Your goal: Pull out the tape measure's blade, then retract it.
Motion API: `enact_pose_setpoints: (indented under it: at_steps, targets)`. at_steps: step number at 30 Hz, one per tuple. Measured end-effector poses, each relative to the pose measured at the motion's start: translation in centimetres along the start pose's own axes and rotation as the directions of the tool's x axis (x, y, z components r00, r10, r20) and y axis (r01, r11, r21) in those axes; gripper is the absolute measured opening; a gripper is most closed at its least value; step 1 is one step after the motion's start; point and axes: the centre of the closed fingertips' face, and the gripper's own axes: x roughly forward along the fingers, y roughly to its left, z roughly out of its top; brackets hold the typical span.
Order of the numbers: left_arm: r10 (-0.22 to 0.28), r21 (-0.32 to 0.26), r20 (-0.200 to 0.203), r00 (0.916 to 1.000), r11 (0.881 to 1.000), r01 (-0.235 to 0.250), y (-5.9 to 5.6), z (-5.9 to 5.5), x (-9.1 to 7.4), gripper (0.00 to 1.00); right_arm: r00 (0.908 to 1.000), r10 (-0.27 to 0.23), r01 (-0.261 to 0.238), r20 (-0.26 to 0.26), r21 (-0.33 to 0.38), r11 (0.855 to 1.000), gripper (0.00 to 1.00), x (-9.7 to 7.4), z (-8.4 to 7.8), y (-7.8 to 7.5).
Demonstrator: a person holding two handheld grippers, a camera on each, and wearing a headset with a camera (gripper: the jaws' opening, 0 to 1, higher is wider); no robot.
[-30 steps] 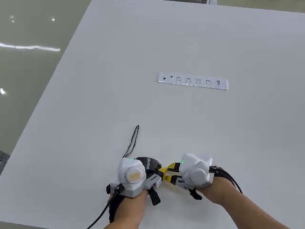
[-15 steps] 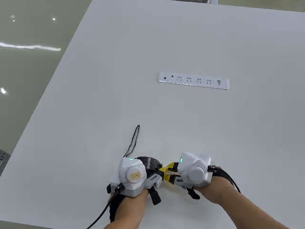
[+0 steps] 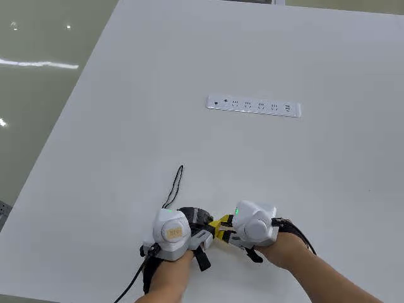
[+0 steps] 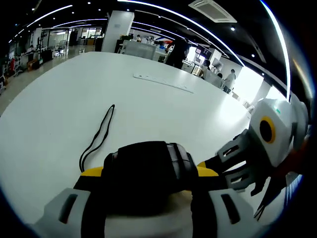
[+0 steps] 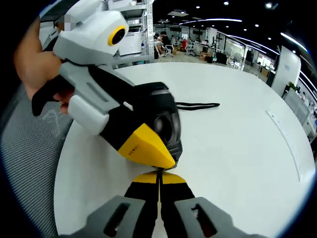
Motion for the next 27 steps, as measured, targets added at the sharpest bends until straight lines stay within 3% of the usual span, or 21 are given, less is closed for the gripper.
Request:
enact_pose_setpoints:
  at_steps: [1, 2, 5, 10, 12, 15, 20, 27]
  targets:
    - [-0.059, 0.021, -0.002, 0.9983, 0.998, 0.059, -0.2, 0.0, 0.2, 0.65, 1.0, -0.009, 0.009, -0.002, 0.068, 0.998, 0.0, -0.1, 0.0, -0.3]
    - [-0.042, 0.092, 0.002, 0.9991, 0.995, 0.041, 0.1, 0.4, 0.1, 0.64, 0.9999, -0.016, 0.015, 0.007, 0.114, 0.993, 0.0, 0.0, 0.0, -0.5]
    - [-0.045, 0.078, 0.002, 0.999, 0.996, 0.045, -0.2, 0.3, 0.1, 0.64, 1.0, -0.008, 0.007, 0.006, 0.088, 0.996, 0.0, 0.1, 0.0, -0.4]
    - [-0.065, 0.113, -0.029, 0.9974, 0.991, 0.068, -0.3, 0.1, 0.0, 0.64, 1.0, -0.007, 0.007, 0.003, 0.093, 0.996, 0.0, 0.1, 0.0, -0.4]
    - [-0.088, 0.169, -0.054, 0.9946, 0.981, 0.096, -0.5, -0.1, -0.3, 0.64, 1.0, -0.006, 0.005, 0.003, 0.104, 0.995, 0.0, 0.0, -0.1, -0.4]
    - [-0.102, 0.273, -0.067, 0.9925, 0.955, 0.117, -0.3, 0.0, -0.6, 0.62, 1.0, -0.003, 0.003, 0.001, 0.111, 0.994, 0.0, 0.0, -0.1, -0.2]
    - [-0.133, 0.31, -0.058, 0.9894, 0.94, 0.145, 0.2, 0.8, -1.5, 0.63, 1.0, -0.008, 0.009, -0.006, 0.124, 0.992, 0.13, -0.3, -0.3, 0.0]
    - [-0.16, 0.374, -0.055, 0.9856, 0.912, 0.169, 1.7, 1.6, -3.1, 0.83, 0.9974, -0.072, 0.072, -0.008, 0.204, 0.976, 0.37, -2.4, -0.8, -0.6]
